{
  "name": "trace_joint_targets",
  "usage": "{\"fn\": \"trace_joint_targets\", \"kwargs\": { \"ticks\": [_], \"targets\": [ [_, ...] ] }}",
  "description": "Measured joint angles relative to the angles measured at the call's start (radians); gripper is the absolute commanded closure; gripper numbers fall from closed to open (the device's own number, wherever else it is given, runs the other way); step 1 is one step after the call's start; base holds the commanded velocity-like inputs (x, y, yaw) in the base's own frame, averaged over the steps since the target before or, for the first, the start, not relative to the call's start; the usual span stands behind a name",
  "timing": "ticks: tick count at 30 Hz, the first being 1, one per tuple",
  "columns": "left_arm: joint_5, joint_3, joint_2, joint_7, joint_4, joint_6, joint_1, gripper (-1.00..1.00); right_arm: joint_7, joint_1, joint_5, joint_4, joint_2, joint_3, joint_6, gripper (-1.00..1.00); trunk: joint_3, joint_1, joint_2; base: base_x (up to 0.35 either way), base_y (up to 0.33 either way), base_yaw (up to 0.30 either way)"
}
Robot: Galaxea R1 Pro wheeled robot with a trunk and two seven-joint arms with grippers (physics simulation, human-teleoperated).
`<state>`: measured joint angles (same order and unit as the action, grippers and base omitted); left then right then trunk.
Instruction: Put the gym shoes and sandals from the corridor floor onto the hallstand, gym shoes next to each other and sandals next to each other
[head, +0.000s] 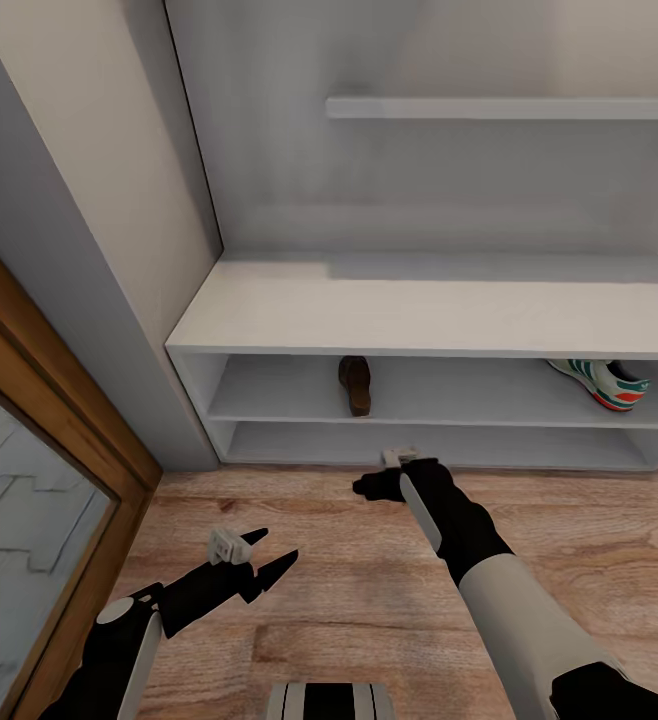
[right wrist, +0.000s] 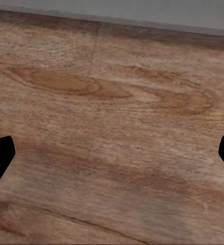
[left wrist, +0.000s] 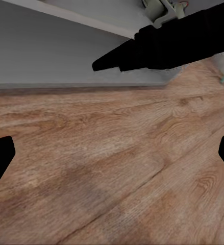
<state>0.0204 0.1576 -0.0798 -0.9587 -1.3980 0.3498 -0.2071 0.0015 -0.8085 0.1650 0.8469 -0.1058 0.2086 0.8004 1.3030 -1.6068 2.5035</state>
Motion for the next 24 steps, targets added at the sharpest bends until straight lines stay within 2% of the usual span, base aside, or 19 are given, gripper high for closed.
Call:
{"fn": "trace_joint_targets", "kwargs": {
  "ticks": [3, 9, 16, 24],
  "targets": [
    [-0.001, 0.002, 0.0, 0.001, 0.0, 0.0, 0.0, -1.0, 0.0, 0.0, -0.005, -0.001, 0.001, 0.0, -0.053, -1.0, 0.0, 0.0, 0.0, 0.0, 0.0, 0.0],
    [-0.002, 0.003, 0.0, 0.001, 0.0, 0.0, 0.0, -1.0, -0.001, 0.0, -0.009, -0.002, 0.001, 0.0, -0.113, -1.0, 0.0, 0.0, 0.0, 0.0, 0.0, 0.0],
    [-0.002, 0.003, 0.0, 0.001, 0.001, 0.0, 0.0, -1.0, 0.0, 0.001, -0.01, -0.003, 0.002, 0.0, -0.261, -1.0, 0.0, 0.0, 0.0, 0.0, 0.0, 0.0],
    [-0.002, 0.002, 0.0, 0.002, 0.001, 0.001, 0.0, -1.0, 0.0, 0.003, -0.012, -0.03, 0.003, 0.0, -0.312, -1.0, 0.0, 0.0, 0.0, 0.0, 0.0, 0.0]
  ]
}}
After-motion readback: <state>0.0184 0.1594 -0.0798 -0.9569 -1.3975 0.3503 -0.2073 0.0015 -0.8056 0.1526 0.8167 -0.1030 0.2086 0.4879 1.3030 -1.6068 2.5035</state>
